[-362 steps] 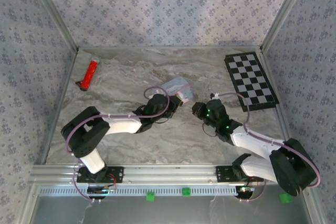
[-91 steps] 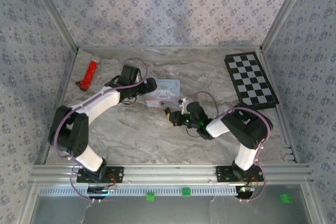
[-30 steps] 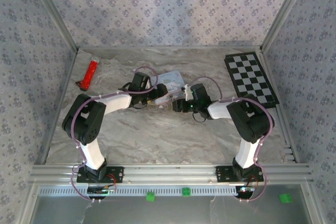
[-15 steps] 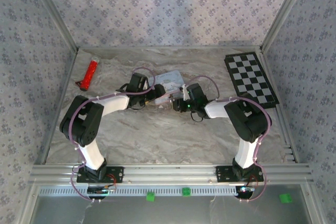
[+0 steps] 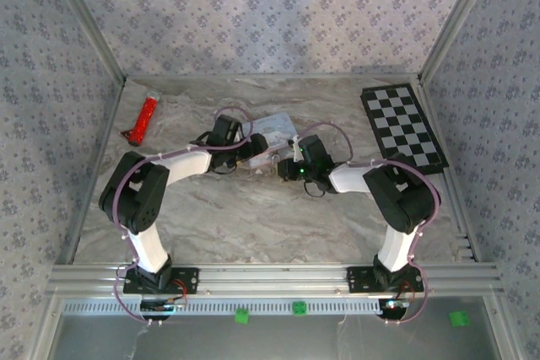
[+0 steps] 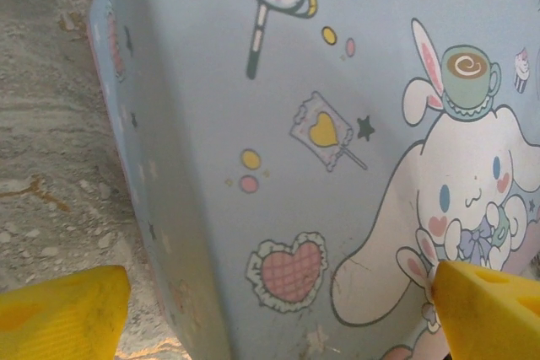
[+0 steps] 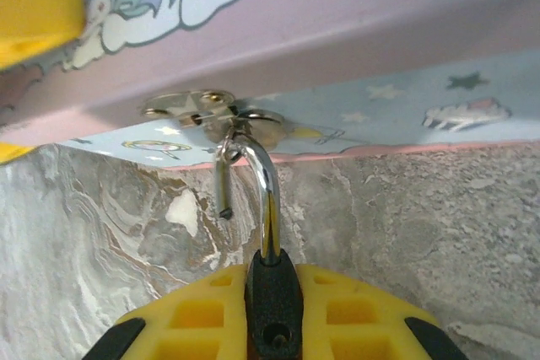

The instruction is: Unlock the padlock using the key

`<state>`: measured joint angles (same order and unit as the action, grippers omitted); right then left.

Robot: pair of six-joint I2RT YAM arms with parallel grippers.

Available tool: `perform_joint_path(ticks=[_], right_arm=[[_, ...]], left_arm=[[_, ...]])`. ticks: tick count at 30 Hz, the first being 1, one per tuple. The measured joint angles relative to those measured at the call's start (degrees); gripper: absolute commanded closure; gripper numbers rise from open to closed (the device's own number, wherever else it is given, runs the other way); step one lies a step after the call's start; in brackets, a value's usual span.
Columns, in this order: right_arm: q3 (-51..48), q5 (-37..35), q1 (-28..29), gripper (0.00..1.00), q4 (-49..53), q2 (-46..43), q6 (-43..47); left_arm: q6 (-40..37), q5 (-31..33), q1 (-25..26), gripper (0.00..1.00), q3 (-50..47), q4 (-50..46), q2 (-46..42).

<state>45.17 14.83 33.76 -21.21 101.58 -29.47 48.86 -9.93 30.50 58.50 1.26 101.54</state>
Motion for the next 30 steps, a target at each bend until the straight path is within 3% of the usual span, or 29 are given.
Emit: perform_joint_path(ticks=[8, 20, 30], right_arm=[[-3.5, -7.4, 1.6, 0.97, -6.3, -0.9, -12.8], [-8.9, -12.4, -1.0, 1.0, -26.9, 3.7, -29.4], [-10.1, -13.0, -3.8, 1.0, -33.4, 4.1, -33.7]], left_arm=[[4.9, 2.6, 2.8, 0.11, 0.7, 1.9, 1.3], [9.4, 3.8, 5.6, 0.11, 1.8, 4.0, 3.1], [9.7, 3.5, 5.6, 0.1, 2.1, 4.7, 3.5]])
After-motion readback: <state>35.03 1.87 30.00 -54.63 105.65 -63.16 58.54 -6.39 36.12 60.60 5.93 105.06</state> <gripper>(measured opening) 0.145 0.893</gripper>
